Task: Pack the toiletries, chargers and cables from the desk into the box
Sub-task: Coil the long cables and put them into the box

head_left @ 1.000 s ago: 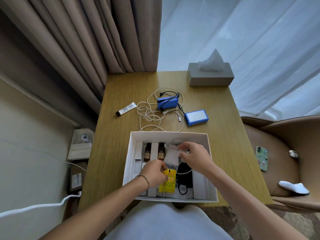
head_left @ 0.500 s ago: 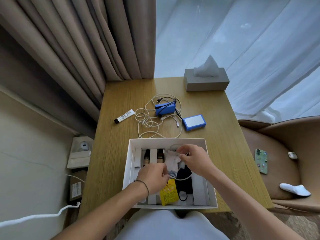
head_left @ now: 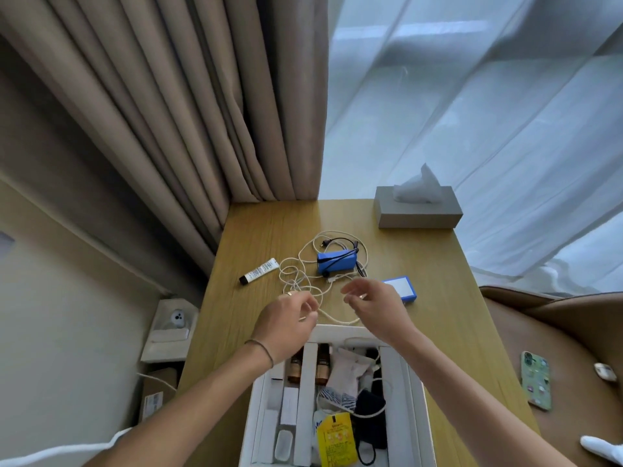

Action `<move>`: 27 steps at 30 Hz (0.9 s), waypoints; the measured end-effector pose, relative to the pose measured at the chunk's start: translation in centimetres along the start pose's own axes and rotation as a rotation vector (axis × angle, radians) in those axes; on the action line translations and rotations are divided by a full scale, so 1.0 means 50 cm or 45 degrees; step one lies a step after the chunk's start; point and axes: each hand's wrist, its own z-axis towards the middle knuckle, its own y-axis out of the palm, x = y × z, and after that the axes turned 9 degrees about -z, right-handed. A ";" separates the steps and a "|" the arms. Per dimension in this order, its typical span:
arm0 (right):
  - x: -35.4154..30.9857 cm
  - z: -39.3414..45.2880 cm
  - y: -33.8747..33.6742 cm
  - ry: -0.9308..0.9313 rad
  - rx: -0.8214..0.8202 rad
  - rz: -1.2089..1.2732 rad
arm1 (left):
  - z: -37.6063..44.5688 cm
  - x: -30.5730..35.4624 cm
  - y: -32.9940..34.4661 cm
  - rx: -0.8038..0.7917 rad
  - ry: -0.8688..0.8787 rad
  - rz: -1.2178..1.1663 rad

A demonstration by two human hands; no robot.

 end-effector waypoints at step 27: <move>-0.031 0.194 0.140 0.030 -0.193 -0.307 | 0.320 -0.388 -0.002 0.157 -0.505 0.321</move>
